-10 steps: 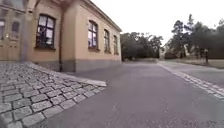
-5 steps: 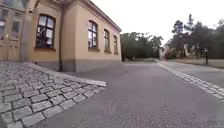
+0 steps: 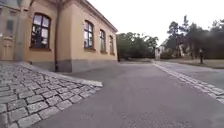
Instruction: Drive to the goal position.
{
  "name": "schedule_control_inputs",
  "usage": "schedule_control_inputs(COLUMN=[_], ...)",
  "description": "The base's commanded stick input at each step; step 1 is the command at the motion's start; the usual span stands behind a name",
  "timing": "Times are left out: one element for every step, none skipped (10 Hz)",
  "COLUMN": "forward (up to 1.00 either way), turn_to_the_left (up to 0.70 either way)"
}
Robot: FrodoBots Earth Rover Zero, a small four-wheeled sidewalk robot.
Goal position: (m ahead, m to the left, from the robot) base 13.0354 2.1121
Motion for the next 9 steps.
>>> schedule_control_inputs(forward=[0.00, 0.00, 0.00, 0.00, 0.00, 0.00, 0.00, 0.00, 0.00], turn_to_the_left=[-0.70, -0.70, -0.70, -0.70, -0.70, -0.70, -0.33, 0.00, 0.00])
